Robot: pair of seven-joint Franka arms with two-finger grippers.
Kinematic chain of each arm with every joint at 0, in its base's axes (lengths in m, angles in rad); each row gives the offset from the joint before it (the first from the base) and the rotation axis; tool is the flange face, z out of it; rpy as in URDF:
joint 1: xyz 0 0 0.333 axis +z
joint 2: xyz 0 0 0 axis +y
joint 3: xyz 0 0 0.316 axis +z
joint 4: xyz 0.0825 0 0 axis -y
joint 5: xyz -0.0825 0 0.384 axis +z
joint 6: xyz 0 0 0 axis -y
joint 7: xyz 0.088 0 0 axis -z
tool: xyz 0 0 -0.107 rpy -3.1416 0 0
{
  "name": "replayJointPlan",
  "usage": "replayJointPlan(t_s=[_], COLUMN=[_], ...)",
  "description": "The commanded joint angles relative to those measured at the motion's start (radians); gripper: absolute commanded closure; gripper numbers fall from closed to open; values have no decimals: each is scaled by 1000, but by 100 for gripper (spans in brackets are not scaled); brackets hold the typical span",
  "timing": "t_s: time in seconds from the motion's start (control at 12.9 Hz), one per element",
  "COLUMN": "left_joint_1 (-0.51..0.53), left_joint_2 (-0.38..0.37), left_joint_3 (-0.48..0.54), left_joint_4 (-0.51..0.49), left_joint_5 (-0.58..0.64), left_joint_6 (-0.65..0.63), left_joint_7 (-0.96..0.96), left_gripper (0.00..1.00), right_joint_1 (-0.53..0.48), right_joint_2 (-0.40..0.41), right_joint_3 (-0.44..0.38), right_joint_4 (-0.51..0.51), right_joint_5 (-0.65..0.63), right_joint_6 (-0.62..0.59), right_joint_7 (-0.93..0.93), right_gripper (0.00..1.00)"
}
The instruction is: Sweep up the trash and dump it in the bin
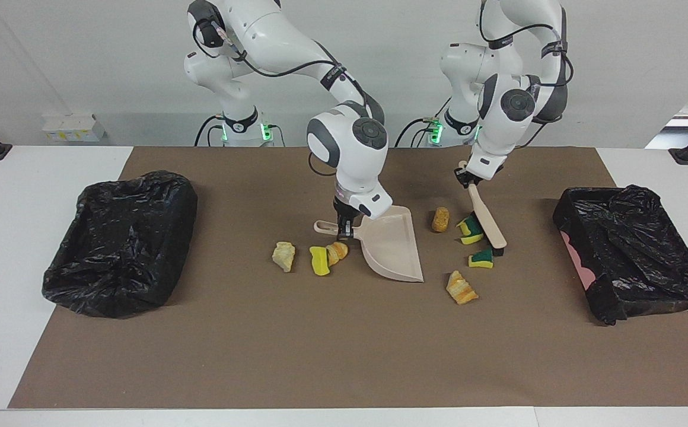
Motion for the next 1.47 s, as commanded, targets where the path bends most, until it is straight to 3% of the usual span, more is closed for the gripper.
replayJointPlan(t_s=[0.0,0.23,0.54,0.85,1.08,1.39], left_joint_1=[-59,-86,-147,-239,-247,-169], left_joint_2=[12,64,142,185,211,177], left_joint_3=[14,14,11,9,11,26], left_joint_4=[-13,12,122,189,257,345], left_joint_5=[-33,-174,-323,-343,-342,-322], left_joint_6=[33,94,128,180,144,-58], left_joint_7=[-45,-50,-42,51,85,119], left_gripper=[100,100,100,100,100,100], right_joint_1=[-14,-14,-20,-22,-25,-25], right_joint_2=[-30,-30,-28,-28,-28,-24], right_joint_3=[15,14,14,14,14,14], right_joint_4=[-52,-53,-53,-52,-50,-40], right_joint_5=[21,24,24,24,24,23], right_joint_6=[39,47,47,45,36,36], right_joint_7=[-4,-1,1,23,24,33], right_gripper=[100,100,100,100,100,100])
